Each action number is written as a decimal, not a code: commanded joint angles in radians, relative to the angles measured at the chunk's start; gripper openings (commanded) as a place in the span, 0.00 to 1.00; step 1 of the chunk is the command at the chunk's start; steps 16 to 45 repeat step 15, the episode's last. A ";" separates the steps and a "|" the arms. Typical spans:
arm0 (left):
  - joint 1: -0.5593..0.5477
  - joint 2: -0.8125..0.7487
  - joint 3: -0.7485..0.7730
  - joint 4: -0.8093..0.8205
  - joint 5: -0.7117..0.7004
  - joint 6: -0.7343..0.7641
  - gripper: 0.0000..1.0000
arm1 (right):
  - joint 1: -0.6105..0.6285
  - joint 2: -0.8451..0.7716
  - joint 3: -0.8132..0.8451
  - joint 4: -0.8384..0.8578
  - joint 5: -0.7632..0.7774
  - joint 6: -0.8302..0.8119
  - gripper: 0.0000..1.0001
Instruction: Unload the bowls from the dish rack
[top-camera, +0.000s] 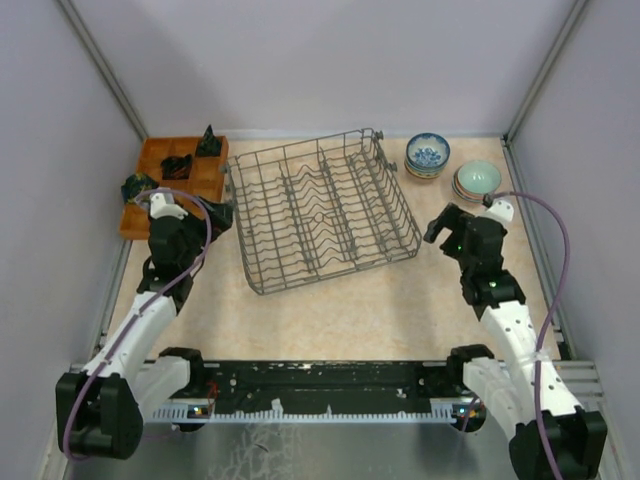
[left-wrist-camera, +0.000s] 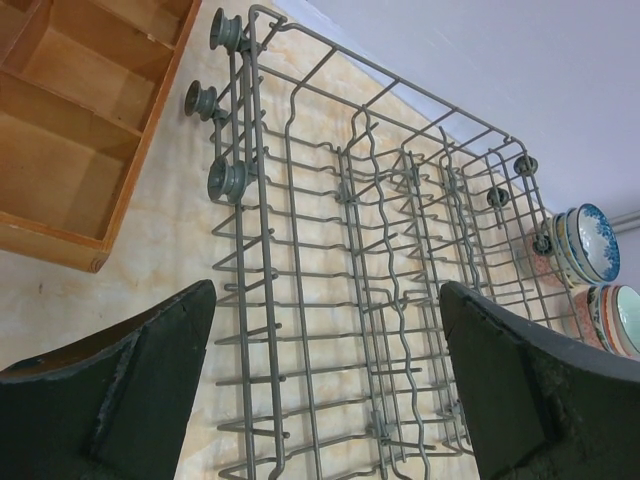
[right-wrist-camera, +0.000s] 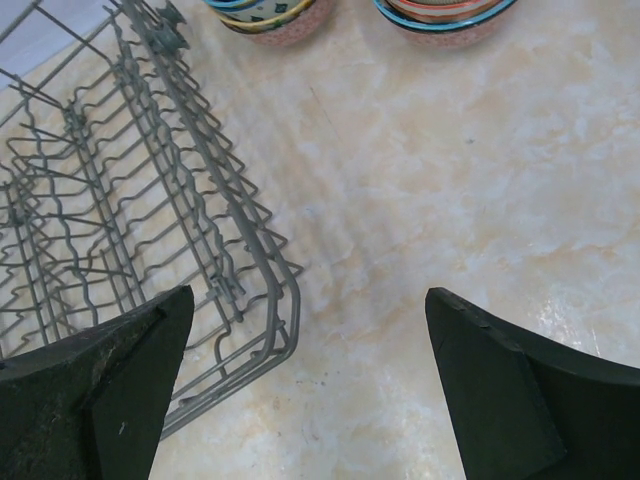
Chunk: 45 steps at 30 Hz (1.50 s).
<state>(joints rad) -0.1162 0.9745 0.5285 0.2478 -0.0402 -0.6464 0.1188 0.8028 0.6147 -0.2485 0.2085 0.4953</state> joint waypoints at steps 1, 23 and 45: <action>-0.004 -0.047 -0.036 0.036 0.006 0.008 0.99 | 0.045 -0.067 -0.016 0.068 0.011 0.010 0.99; -0.004 -0.058 -0.078 0.077 0.011 0.021 0.99 | 0.068 -0.083 -0.032 0.078 0.025 -0.006 0.99; -0.004 -0.058 -0.078 0.077 0.011 0.021 0.99 | 0.068 -0.083 -0.032 0.078 0.025 -0.006 0.99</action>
